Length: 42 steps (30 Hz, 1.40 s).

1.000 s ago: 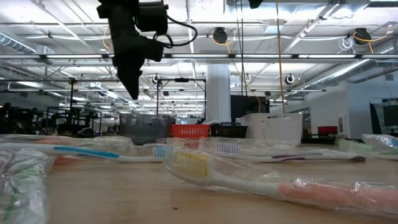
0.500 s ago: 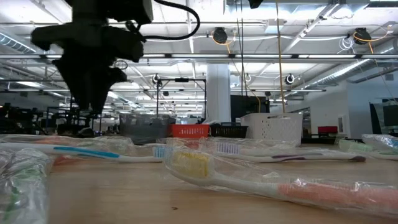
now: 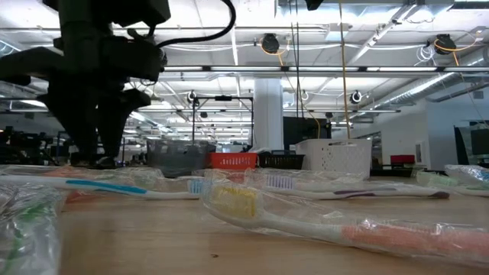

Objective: Pick & Place Toothbrushes
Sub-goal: Put the green toothbrush into the white bin

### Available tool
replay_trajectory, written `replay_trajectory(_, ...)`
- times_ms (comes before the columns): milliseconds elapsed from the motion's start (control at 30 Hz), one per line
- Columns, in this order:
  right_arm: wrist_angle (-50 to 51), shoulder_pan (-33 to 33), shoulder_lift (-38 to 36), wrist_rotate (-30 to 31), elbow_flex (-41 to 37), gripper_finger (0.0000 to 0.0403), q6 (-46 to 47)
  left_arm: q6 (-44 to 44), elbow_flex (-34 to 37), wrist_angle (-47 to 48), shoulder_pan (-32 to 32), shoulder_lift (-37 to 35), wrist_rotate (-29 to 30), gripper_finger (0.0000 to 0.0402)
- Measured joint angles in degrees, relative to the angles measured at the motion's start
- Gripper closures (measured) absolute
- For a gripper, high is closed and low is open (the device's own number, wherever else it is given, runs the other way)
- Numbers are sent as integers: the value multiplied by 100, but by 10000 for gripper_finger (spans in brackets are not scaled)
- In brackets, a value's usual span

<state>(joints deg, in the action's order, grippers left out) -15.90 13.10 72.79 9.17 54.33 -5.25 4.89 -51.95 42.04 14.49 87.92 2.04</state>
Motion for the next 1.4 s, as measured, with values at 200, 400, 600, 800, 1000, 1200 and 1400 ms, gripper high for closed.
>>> replay_trajectory(200, 0, 0, 0, -2, 0, 149, -8, 98, 263, -286, 85, 0, 0, 218)
replay_trajectory(400, 0, 0, 0, -2, 0, 149, -10, 258, 554, -517, 98, 2, 2, 218)
replay_trajectory(600, 0, 0, -1, -3, 0, 149, -10, 264, 748, -870, 98, 2, 110, 218)
replay_trajectory(800, 1, 0, -2, -4, 0, 149, -10, 264, 753, -896, 98, 4, 334, 218)
replay_trajectory(1000, 39, 0, -2, -24, 0, 149, 1, 275, 753, -894, 98, 4, 343, 219)
replay_trajectory(1200, 39, 0, 0, -24, 0, 149, 3, 277, 753, -891, 98, 4, 345, 272)
replay_trajectory(1400, 42, 1, -2, -24, 0, 149, 5, 277, 753, -892, 98, 4, 353, 371)
